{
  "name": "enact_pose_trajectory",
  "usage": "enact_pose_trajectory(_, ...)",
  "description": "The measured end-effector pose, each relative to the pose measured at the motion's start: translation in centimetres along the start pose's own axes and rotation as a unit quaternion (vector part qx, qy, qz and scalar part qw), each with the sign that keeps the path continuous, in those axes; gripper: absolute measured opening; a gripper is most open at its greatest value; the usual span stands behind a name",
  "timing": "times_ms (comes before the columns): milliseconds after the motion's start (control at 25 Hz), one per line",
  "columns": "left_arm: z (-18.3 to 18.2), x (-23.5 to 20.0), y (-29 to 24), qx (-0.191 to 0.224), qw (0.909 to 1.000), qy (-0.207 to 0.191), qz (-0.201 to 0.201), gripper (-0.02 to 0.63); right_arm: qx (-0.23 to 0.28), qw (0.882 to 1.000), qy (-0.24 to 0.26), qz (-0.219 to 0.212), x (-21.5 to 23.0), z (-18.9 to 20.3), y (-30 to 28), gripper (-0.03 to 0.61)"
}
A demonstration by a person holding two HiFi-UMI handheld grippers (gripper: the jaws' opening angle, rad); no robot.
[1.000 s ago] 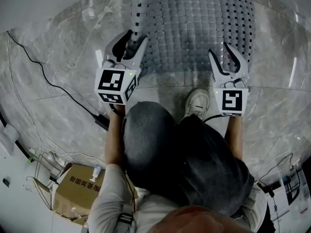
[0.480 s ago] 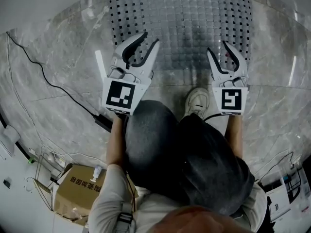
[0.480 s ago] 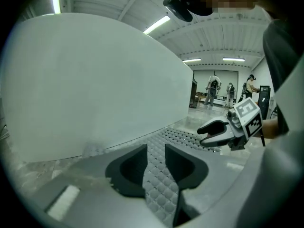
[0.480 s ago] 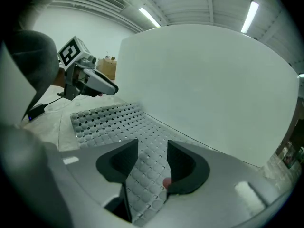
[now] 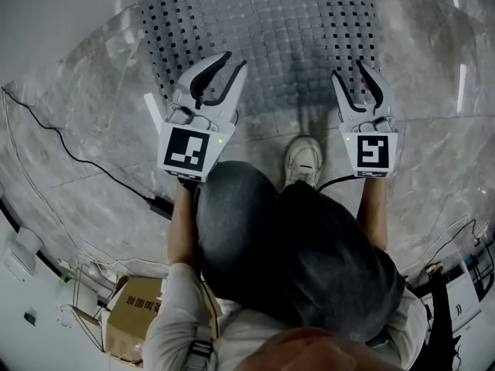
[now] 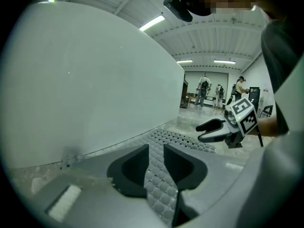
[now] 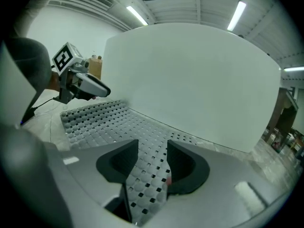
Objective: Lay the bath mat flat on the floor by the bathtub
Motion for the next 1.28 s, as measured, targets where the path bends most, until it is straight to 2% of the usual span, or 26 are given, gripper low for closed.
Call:
enact_pose_trajectory(280,0.7,1.8,-3.0,-0.002,0.9986,-0.019,0.049,0.112,-0.01,0.999,-0.039,0.037,3.1,2.1,1.2,0.194)
enact_pose_trajectory(520,1.7,2.5,-4.3,0.0,0.9972,-0.018,0.073,0.11,-0.002,0.999,-0.04,0.036,2.7,2.0,1.5,0.152)
enact_pose_trajectory(760,2.0,2.5,-4.2,0.023,0.9969,-0.01,0.075,0.108,0.024,0.999,-0.03,0.018,0.9,0.2,0.6,0.046)
enact_pose_trajectory(880,1.3,2.1,-3.8,0.042,0.9973,-0.002,0.06,0.073,0.061,0.998,-0.03,0.012,0.2,-1.5,0.3,0.006)
enact_pose_trajectory(1040,0.2,1.0,-2.6,0.071,0.9966,0.013,0.041,0.003,0.107,0.994,-0.034,-0.007,-0.2,-3.7,0.3,0.002)
enact_pose_trajectory(1280,0.4,0.7,-2.1,0.074,0.9966,0.014,0.032,0.003,0.124,0.991,-0.038,-0.029,-0.6,-4.2,0.0,0.002)
Point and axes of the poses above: the fingertips, and each gripper's own axes: y backward along the fingers, x to its right, z out of its underside, the point moved 8 cm from there along y, backward along the fingers, and after that the axes turned 4 degrees about -z, right-handed, at the moved point
